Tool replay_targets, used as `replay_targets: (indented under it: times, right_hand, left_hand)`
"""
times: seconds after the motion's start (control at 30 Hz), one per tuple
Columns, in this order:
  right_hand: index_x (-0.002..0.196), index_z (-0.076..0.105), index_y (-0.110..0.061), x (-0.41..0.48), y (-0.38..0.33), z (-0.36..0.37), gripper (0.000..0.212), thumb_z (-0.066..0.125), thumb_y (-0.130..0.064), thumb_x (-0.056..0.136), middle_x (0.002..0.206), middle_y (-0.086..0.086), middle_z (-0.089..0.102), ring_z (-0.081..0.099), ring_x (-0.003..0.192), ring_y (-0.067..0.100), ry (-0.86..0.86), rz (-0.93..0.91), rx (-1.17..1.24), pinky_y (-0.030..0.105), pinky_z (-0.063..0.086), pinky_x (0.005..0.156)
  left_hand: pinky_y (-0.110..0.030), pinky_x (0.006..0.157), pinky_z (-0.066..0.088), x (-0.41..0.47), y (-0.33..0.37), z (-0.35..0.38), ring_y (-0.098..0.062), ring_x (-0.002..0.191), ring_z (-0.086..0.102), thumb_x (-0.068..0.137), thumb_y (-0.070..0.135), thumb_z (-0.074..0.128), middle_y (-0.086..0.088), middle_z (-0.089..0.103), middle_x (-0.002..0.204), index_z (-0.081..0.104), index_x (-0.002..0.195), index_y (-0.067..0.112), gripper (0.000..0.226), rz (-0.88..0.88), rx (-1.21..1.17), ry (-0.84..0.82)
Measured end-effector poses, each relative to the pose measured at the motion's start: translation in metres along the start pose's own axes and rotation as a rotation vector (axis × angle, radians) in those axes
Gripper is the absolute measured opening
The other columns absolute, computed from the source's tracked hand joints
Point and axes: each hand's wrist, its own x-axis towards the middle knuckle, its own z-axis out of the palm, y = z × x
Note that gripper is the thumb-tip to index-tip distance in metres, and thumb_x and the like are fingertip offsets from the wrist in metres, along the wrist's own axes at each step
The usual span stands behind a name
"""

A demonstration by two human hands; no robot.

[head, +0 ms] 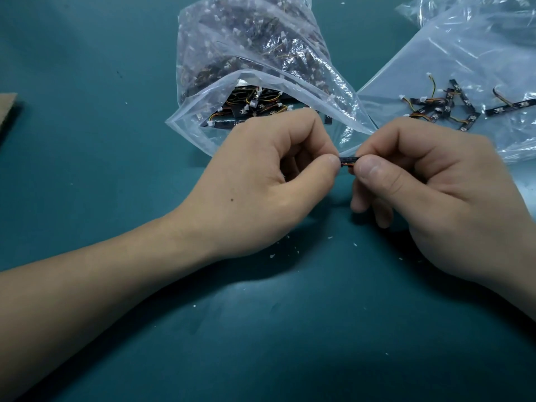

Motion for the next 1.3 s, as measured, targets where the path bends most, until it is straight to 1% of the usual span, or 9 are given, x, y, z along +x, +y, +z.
replay_targets:
  times: [0.13,0.3,0.4,0.5,0.77,0.9,1.0,1.17,1.3]
  right_hand:
    - [0.089,0.063,-0.025,0.0002,-0.0003,-0.0005,0.016,0.057,-0.038,0.096,0.070,-0.004,0.072,0.062,0.050,0.021,0.005,0.006,0.010,0.035,0.049,0.049]
    - [0.091,0.066,-0.025,0.0008,-0.0002,-0.0004,0.016,0.059,-0.038,0.096,0.070,-0.004,0.073,0.062,0.049,0.020,0.018,0.019,0.020,0.033,0.050,0.049]
    - [0.095,0.067,-0.021,0.0016,-0.0018,0.0018,0.026,0.057,-0.045,0.096,0.070,0.001,0.073,0.059,0.047,0.017,0.051,0.063,0.123,0.024,0.048,0.048]
    - [0.084,0.066,-0.020,0.0040,-0.0020,0.0003,0.031,0.054,-0.043,0.101,0.067,0.008,0.072,0.057,0.045,0.019,0.094,0.099,0.234,0.015,0.042,0.048]
    - [0.076,0.064,-0.018,0.0026,-0.0010,0.0008,0.030,0.060,-0.042,0.093,0.068,0.001,0.073,0.058,0.048,0.014,-0.007,0.076,0.085,0.029,0.048,0.049]
    - [0.091,0.070,-0.022,0.0028,-0.0006,0.0001,0.021,0.064,-0.043,0.090,0.071,0.001,0.074,0.061,0.049,0.016,0.026,0.077,0.151,0.027,0.051,0.052]
    - [0.091,0.070,-0.022,0.0029,0.0006,-0.0008,0.018,0.063,-0.038,0.091,0.070,0.001,0.073,0.061,0.049,0.019,0.025,0.058,0.133,0.029,0.049,0.050]
    - [0.087,0.069,-0.022,0.0034,0.0023,-0.0014,0.013,0.063,-0.030,0.095,0.071,0.002,0.072,0.059,0.047,0.018,0.060,0.035,0.137,0.016,0.042,0.050]
    - [0.087,0.069,-0.025,0.0036,0.0031,-0.0005,0.013,0.064,-0.036,0.093,0.070,0.002,0.072,0.059,0.046,0.018,0.054,0.035,0.158,0.024,0.045,0.048]
  left_hand:
    - [-0.015,0.054,0.036,-0.0001,-0.0009,0.0010,-0.004,0.051,0.048,0.093,0.014,0.065,0.008,0.056,0.058,0.061,0.077,0.016,0.016,-0.013,0.004,0.008]
    - [-0.018,0.052,0.039,0.0009,-0.0010,0.0009,-0.007,0.051,0.051,0.094,0.015,0.064,0.006,0.059,0.058,0.060,0.076,0.021,0.019,-0.019,-0.003,0.015]
    - [-0.018,0.051,0.039,0.0025,-0.0023,0.0004,-0.007,0.052,0.049,0.095,0.014,0.063,0.008,0.057,0.058,0.060,0.077,0.020,0.019,-0.033,-0.039,0.043]
    - [-0.017,0.052,0.038,0.0026,-0.0025,0.0008,-0.004,0.051,0.048,0.095,0.014,0.063,0.012,0.055,0.057,0.060,0.077,0.021,0.020,-0.034,-0.049,0.062]
    - [-0.018,0.052,0.037,0.0026,-0.0041,0.0010,-0.006,0.051,0.047,0.096,0.021,0.063,0.013,0.053,0.057,0.063,0.081,0.021,0.015,-0.025,-0.036,0.082]
    - [-0.016,0.052,0.035,0.0010,-0.0041,-0.0001,-0.004,0.051,0.044,0.096,0.014,0.066,0.005,0.055,0.057,0.066,0.081,0.015,0.015,0.005,0.016,0.041]
    - [-0.016,0.053,0.036,0.0002,-0.0034,0.0001,-0.005,0.052,0.045,0.096,0.014,0.067,-0.001,0.058,0.059,0.068,0.083,0.014,0.012,0.012,0.045,0.029]
    - [-0.020,0.055,0.038,-0.0004,-0.0011,0.0000,-0.014,0.051,0.050,0.096,0.017,0.065,-0.004,0.058,0.058,0.067,0.090,0.014,0.007,0.006,0.001,-0.013]
    - [-0.020,0.053,0.037,0.0001,-0.0017,-0.0002,-0.019,0.051,0.050,0.096,0.011,0.067,-0.005,0.057,0.057,0.064,0.082,0.012,0.015,0.010,0.026,0.017]
